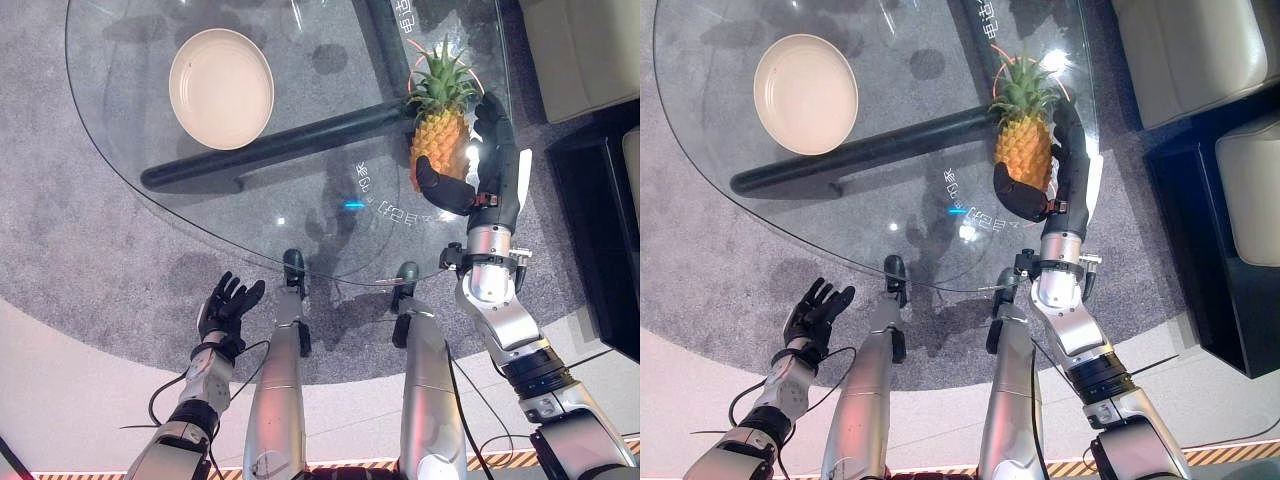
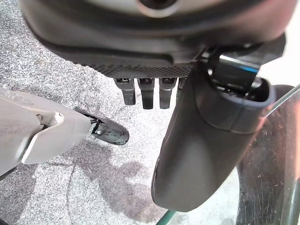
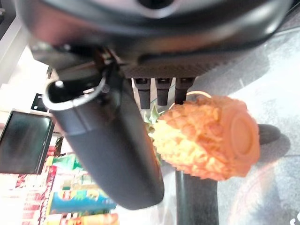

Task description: Pick up the fruit to the plate

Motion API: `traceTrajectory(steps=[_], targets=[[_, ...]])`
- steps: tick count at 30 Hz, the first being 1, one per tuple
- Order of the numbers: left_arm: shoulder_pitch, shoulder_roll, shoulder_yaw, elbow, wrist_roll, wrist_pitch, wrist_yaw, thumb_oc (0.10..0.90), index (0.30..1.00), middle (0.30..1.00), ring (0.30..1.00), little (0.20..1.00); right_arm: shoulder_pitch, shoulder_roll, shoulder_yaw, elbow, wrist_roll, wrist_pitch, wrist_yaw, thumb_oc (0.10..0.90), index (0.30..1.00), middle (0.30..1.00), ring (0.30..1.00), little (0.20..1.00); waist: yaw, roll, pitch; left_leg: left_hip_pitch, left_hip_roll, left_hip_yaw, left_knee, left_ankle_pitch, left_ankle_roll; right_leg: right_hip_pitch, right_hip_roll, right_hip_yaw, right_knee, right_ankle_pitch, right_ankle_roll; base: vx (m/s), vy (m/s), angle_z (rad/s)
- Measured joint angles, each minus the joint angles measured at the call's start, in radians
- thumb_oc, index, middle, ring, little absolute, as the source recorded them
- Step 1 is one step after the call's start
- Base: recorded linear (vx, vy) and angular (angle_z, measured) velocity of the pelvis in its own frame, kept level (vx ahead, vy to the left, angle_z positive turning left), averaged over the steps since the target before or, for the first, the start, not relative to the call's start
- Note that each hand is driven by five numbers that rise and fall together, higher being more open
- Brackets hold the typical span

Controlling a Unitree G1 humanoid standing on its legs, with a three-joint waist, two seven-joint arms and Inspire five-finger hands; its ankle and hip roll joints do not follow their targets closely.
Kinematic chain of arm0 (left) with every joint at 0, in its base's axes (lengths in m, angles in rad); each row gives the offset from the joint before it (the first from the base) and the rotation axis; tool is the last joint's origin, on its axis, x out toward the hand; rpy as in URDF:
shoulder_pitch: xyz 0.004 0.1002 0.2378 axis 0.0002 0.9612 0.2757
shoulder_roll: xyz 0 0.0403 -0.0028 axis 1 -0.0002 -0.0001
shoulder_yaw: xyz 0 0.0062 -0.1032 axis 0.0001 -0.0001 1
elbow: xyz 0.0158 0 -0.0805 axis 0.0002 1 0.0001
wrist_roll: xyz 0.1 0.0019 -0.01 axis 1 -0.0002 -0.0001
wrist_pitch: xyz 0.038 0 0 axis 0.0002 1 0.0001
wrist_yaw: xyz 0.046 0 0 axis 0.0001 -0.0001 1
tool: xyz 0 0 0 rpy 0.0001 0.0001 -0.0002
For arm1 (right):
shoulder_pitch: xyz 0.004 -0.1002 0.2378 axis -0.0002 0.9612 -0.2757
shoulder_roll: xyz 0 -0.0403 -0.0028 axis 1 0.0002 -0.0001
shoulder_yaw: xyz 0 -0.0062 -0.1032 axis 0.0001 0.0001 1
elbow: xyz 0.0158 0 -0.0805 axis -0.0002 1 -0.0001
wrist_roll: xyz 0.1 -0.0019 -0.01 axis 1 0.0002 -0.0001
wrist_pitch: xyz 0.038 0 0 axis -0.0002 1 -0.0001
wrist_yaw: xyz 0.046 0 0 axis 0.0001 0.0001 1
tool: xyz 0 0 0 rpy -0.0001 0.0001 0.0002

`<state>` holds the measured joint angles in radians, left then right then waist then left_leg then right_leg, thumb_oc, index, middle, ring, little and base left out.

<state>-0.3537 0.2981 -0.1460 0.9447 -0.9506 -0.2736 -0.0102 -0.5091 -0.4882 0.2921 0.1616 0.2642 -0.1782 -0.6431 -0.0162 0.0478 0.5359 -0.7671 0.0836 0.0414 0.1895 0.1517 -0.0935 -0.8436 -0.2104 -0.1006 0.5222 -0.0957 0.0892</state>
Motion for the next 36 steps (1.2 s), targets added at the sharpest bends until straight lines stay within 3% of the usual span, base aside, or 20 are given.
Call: traceTrajectory(steps=[14, 36], targets=[[0.0, 0.0, -0.003, -0.001, 0.0, 0.0, 0.001, 0.8, 0.9, 0.9, 0.9, 0.9, -0.039, -0.001, -0.003, 0.069, 0.0, 0.086, -0.042, 0.8, 0.9, 0.9, 0.9, 0.9, 0.009, 0.001, 0.0, 0.0, 0.0, -0.001, 0.0, 0.002, -0.002, 0.0, 0.0, -0.001, 0.004, -0.002, -0.001, 0.0, 0.0, 0.0], [0.0, -0.006, -0.023, -0.002, 0.001, 0.002, 0.001, 0.8, 0.9, 0.9, 0.9, 0.9, -0.09, -0.004, 0.009, 0.122, 0.0, 0.151, -0.084, 0.8, 0.9, 0.9, 0.9, 0.9, 0.014, 0.011, 0.0, 0.0, 0.0, -0.008, 0.0, 0.003, -0.004, -0.001, 0.0, -0.004, 0.016, -0.01, -0.001, 0.0, 0.0, 0.0]])
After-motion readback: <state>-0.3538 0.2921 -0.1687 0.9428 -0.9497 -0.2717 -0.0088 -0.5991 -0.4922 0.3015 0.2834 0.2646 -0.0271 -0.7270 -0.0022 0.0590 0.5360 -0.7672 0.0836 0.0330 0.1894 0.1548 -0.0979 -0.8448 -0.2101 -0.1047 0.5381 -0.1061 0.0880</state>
